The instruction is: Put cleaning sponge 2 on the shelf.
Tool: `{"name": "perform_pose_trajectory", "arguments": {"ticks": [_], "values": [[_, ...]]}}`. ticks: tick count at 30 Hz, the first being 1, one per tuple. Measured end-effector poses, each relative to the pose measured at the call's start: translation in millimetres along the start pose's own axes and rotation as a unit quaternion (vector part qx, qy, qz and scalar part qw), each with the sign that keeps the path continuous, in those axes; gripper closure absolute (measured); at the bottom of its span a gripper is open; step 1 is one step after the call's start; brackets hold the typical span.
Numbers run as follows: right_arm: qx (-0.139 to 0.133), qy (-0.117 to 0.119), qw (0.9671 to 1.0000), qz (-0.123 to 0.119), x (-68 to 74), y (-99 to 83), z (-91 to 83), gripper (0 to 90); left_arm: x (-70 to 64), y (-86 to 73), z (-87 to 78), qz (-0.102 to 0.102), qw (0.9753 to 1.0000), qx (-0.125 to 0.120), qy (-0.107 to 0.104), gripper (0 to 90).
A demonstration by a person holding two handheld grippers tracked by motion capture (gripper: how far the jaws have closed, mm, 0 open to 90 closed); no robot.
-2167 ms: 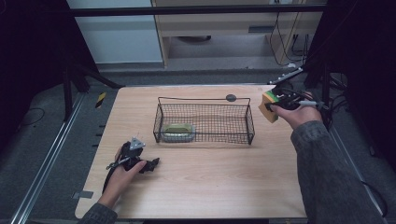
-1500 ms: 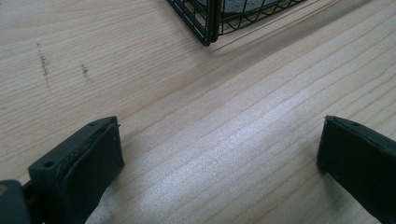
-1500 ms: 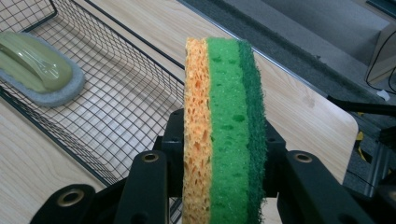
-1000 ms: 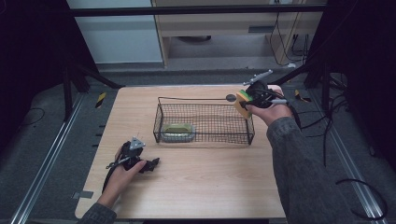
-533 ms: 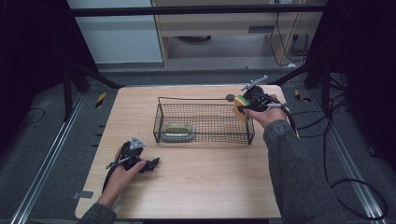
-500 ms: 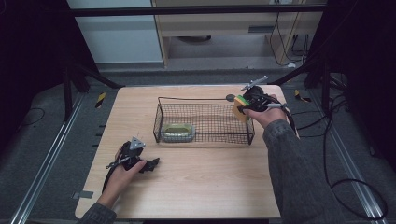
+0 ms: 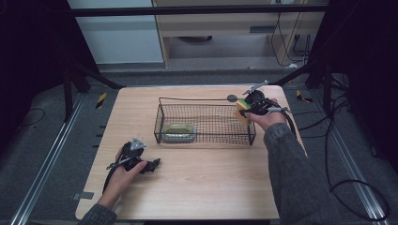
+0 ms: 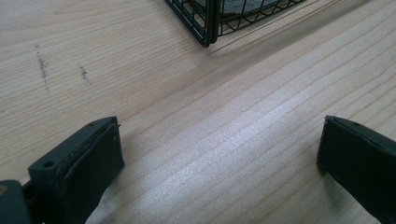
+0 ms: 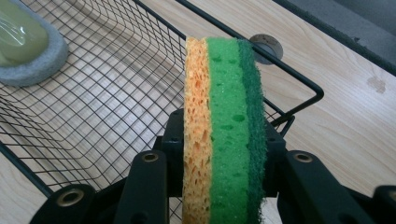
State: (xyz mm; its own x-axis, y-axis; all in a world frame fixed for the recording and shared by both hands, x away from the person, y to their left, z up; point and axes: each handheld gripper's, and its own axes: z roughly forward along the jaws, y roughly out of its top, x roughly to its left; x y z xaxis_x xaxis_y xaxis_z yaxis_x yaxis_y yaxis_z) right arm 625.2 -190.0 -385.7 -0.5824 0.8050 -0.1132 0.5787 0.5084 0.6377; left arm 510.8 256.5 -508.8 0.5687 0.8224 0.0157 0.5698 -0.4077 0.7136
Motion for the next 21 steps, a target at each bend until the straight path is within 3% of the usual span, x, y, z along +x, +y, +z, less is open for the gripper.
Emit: {"name": "perform_pose_trajectory", "arguments": {"ticks": [21], "values": [[0.018,-0.006,0.9998,0.005,0.1,-9.1,15.8,64.6,0.2,0.1,0.1,0.001,1.0,0.0,-0.001,0.0]]}}
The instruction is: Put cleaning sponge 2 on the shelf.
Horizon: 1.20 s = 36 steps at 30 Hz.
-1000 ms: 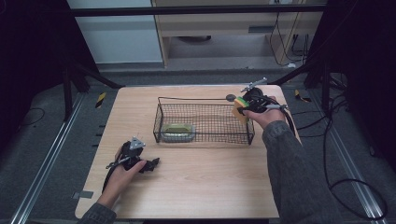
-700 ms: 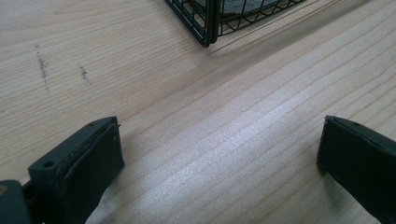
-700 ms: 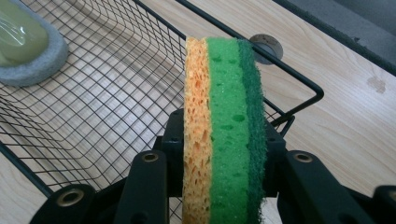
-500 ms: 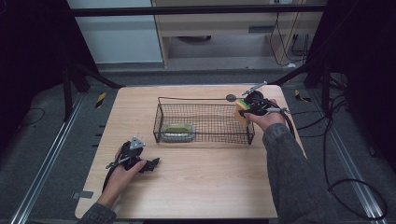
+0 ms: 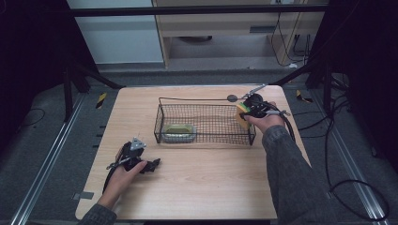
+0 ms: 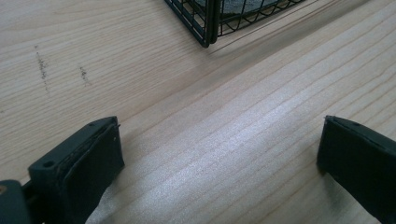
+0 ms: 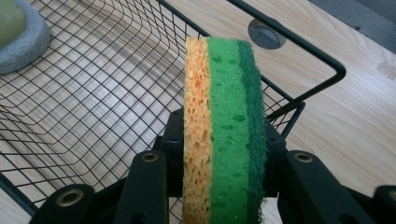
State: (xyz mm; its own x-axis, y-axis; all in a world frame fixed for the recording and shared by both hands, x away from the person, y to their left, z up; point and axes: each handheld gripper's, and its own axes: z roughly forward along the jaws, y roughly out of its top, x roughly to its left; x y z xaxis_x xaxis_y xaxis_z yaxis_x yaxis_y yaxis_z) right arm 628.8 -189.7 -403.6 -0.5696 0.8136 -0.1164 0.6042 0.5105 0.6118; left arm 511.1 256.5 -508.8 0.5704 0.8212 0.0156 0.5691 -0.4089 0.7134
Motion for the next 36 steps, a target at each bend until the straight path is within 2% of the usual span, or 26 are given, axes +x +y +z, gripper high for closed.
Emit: {"name": "perform_pose_trajectory", "arguments": {"ticks": [6,23,36], "values": [[0.002,0.002,1.0,0.001,2.5,-1.1,5.1,64.6,0.1,0.0,0.0,0.0,1.0,0.0,0.0,0.0],[0.03,-0.01,0.9995,-0.003,8.2,-5.9,21.3,64.3,0.2,0.1,0.2,0.001,1.0,0.0,-0.001,0.0],[0.032,-0.009,0.9995,-0.004,9.0,-5.9,22.8,63.9,0.1,0.2,0.2,0.001,1.0,0.0,-0.001,0.0]]}}
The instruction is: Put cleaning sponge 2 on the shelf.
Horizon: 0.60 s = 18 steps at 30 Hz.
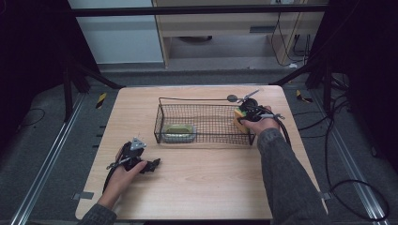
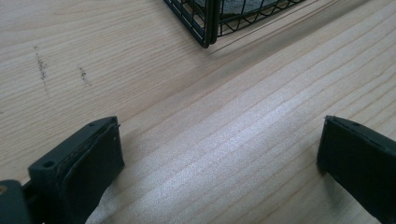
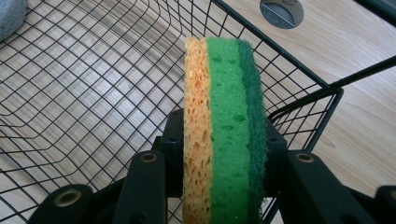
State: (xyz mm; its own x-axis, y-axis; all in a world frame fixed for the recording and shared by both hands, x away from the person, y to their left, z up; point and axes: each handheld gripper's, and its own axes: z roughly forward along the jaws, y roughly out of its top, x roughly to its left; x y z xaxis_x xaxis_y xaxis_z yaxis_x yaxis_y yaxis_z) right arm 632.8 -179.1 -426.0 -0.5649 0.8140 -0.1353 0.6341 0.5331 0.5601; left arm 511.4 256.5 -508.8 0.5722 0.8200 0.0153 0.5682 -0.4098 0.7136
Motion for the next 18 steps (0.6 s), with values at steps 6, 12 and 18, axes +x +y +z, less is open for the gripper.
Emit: {"name": "perform_pose_trajectory", "arguments": {"ticks": [6,12,18], "values": [[0.006,0.006,1.0,0.005,1.3,0.7,-1.3,62.3,0.0,0.0,0.0,0.0,1.0,0.0,0.0,0.0],[0.003,0.014,0.9999,0.006,4.2,1.7,-8.4,56.9,0.0,0.0,0.0,0.0,1.0,0.0,0.0,0.0],[-0.008,0.022,0.9997,0.01,9.0,2.8,-18.0,54.2,0.2,0.2,-0.2,0.002,1.0,0.002,0.0,0.0]]}}
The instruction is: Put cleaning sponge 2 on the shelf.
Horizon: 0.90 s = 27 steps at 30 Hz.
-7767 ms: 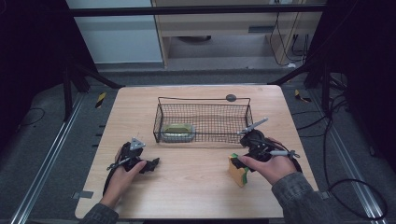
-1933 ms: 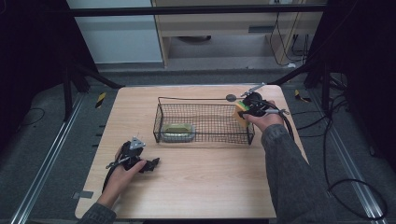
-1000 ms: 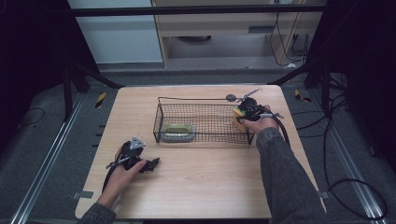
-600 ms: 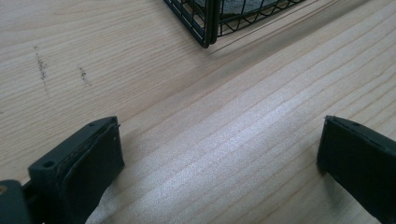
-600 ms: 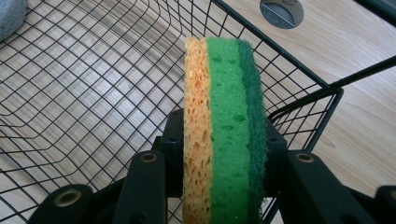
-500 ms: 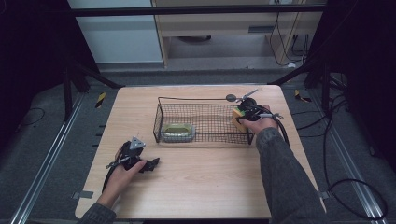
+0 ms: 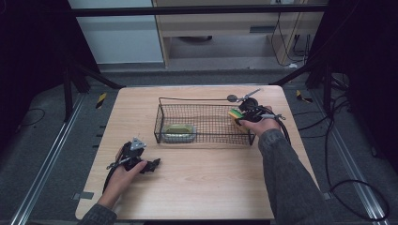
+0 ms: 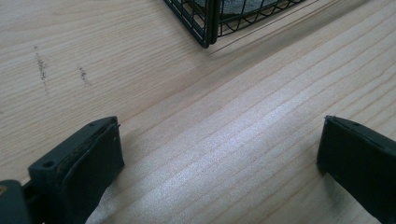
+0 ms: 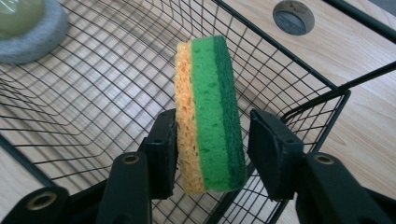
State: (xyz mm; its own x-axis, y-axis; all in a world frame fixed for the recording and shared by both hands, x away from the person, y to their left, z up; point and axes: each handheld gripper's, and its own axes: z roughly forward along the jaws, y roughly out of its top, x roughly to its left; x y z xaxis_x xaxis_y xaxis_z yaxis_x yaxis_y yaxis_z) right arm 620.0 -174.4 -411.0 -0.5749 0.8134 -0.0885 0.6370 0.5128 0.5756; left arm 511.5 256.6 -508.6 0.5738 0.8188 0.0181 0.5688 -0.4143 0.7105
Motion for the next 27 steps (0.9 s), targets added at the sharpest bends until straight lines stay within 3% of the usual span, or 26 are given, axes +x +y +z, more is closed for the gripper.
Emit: {"name": "perform_pose_trajectory", "arguments": {"ticks": [7,27], "values": [[-0.005,0.011,0.9999,-0.006,9.7,0.9,-3.9,57.7,-0.1,0.0,0.0,0.0,1.0,0.0,0.0,0.0],[0.004,0.048,0.9988,0.0,31.4,9.4,-5.3,46.1,-0.3,0.1,0.1,-0.001,1.0,0.0,0.001,0.0]]}}
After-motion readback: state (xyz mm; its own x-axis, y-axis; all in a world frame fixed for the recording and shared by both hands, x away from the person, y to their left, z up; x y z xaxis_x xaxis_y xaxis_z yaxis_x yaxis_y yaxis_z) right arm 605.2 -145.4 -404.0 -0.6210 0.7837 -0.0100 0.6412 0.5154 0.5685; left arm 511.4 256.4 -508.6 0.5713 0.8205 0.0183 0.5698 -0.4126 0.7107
